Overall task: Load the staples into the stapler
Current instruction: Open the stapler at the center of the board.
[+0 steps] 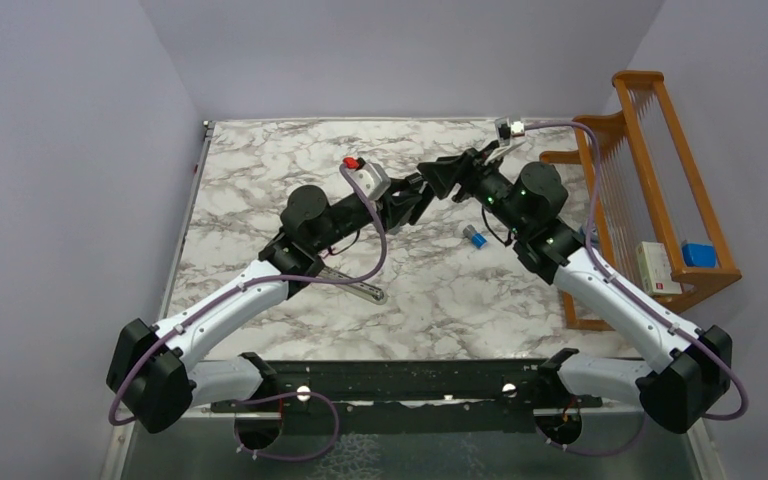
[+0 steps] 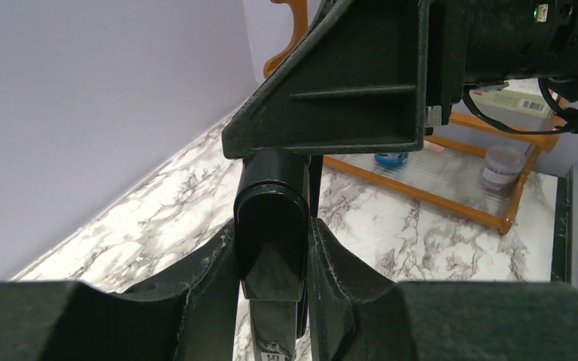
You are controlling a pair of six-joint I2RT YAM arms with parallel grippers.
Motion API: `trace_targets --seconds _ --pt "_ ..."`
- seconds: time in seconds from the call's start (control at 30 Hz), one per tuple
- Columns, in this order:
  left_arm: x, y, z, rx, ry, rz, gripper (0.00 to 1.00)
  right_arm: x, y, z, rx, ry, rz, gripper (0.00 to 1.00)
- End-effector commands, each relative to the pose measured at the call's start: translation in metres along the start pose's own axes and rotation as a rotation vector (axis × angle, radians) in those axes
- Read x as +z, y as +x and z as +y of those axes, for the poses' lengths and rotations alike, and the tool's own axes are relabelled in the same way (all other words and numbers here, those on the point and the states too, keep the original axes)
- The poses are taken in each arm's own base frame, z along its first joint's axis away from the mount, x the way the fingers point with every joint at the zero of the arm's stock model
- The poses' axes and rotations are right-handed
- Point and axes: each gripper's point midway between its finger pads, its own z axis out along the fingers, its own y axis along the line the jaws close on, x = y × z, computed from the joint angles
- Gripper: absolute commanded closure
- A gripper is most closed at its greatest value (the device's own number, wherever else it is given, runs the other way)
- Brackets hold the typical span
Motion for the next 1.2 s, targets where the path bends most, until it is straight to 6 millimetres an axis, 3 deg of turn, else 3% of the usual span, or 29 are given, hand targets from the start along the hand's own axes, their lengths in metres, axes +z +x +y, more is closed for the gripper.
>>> trace_targets --seconds 0.0,0.33,0.5,1.17 --pt "-0.006 -0.055 0.011 0.023 -0.071 -0.172 1.00 0.004 -0.010 0.001 0.006 0.019 -0.026 0.46" --pt "-0.010 -0.061 0.009 0.018 -0.072 -0.189 1.00 0.008 0.006 -0.011 0.038 0.063 -0.006 0.73" --pt "-0.016 -0.076 0.011 0.016 -0.092 -0.242 1.00 0.010 0.012 -0.016 0.071 0.084 -0.004 0.98" --pt "-0.083 -0.130 0.011 0.125 -0.205 -0.477 1.00 -0.002 0.050 -0.084 0.357 0.251 0.079 0.99"
